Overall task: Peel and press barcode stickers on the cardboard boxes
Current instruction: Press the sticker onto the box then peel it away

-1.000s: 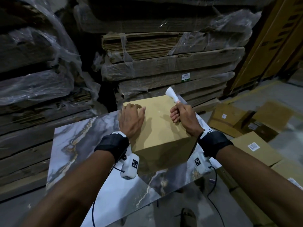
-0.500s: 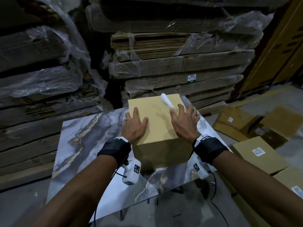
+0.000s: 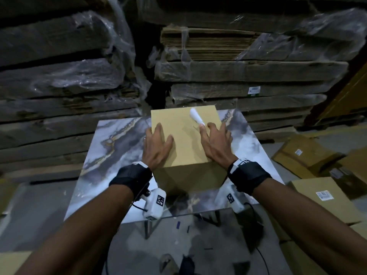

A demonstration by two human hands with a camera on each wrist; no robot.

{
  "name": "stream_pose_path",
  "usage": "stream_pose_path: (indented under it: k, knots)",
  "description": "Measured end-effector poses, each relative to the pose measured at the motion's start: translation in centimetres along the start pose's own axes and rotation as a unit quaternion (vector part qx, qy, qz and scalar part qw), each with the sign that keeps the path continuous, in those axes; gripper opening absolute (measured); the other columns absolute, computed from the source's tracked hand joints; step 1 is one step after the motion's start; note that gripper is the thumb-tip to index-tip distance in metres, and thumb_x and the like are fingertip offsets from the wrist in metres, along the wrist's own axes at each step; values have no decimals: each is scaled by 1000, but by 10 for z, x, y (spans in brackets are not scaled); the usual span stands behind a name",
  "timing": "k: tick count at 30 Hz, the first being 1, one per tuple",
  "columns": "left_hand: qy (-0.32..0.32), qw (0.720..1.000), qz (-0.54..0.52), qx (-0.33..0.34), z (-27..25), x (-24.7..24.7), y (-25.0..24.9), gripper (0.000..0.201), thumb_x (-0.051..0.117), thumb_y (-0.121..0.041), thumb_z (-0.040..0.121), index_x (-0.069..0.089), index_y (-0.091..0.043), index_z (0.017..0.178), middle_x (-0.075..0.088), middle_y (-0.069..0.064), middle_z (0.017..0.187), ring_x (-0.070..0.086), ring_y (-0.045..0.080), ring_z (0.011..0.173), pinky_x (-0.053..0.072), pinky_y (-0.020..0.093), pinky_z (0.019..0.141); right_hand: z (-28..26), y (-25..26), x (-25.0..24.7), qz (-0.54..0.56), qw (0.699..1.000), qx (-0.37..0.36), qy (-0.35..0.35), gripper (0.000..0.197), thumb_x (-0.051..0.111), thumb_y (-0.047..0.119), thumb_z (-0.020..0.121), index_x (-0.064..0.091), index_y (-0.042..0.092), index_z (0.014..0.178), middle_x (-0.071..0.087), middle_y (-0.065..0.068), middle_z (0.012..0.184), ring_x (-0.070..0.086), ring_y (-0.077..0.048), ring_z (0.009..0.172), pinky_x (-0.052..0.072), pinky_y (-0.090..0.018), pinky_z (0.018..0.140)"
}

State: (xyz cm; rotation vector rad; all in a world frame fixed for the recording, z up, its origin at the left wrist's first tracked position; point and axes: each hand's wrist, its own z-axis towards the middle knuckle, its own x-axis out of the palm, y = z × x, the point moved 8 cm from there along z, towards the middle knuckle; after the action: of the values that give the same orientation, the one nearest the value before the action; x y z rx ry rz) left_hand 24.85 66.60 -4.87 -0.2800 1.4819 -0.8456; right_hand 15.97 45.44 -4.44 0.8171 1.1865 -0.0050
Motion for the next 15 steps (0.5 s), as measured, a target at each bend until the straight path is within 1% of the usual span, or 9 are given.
stream_pose_path:
  k: [1, 3, 5, 7, 8, 10, 12, 15]
  knots:
    - [-15, 1000, -2, -4, -8, -10, 3, 54, 53, -43, 97, 41, -13, 140, 45, 21, 130, 49, 41, 118, 41, 45, 102, -4, 10, 1, 7, 1000, -13, 0, 55, 31, 59, 104, 57, 18, 130, 43, -23, 136, 42, -48, 124, 31, -57, 107]
    - [-49, 999, -1, -16, -23, -31, 11, 54, 55, -36, 99, 41, -10, 143, 43, 22, 134, 48, 40, 121, 39, 42, 103, -13, 32, 5, 24, 999, -39, 7, 53, 33, 57, 105, 58, 18, 131, 43, -21, 135, 43, -45, 123, 31, -55, 106]
    - [-83, 996, 1, -37, -39, -53, 23, 55, 55, -34, 99, 40, -10, 145, 42, 23, 137, 45, 39, 125, 37, 41, 104, -23, 54, 9, 37, 997, -69, 16, 52, 33, 56, 105, 58, 18, 130, 44, -20, 132, 43, -44, 119, 32, -54, 105]
    - [-109, 992, 3, -60, -58, -72, 42, 54, 56, -34, 98, 40, -11, 144, 43, 23, 133, 44, 39, 123, 37, 41, 102, -35, 78, 20, 49, 992, -107, 35, 51, 32, 56, 105, 58, 18, 127, 44, -19, 128, 44, -43, 116, 34, -53, 104]
    - [-114, 991, 4, -69, -65, -79, 48, 52, 57, -34, 97, 41, -11, 142, 43, 22, 131, 45, 40, 122, 38, 41, 101, -38, 86, 24, 55, 991, -118, 41, 52, 32, 57, 104, 58, 18, 126, 44, -18, 128, 44, -42, 115, 34, -53, 104]
    - [-130, 986, 2, -107, -87, -96, 73, 55, 55, -39, 94, 42, -12, 140, 43, 22, 133, 47, 42, 120, 40, 43, 102, -52, 111, 38, 62, 985, -149, 57, 53, 31, 58, 104, 59, 17, 125, 44, -17, 127, 44, -42, 114, 34, -52, 103]
    - [-152, 978, -2, -144, -110, -115, 96, 62, 50, -46, 91, 41, -13, 143, 42, 22, 135, 49, 42, 119, 42, 44, 104, -68, 136, 52, 66, 979, -178, 75, 55, 30, 59, 103, 58, 17, 125, 44, -18, 129, 44, -42, 116, 34, -53, 104]
    - [-190, 964, -3, -185, -142, -143, 125, 69, 50, -48, 90, 39, -13, 148, 42, 19, 136, 49, 39, 121, 42, 45, 107, -92, 170, 75, 76, 969, -210, 110, 60, 27, 63, 101, 57, 18, 126, 43, -21, 136, 42, -43, 122, 33, -56, 107]
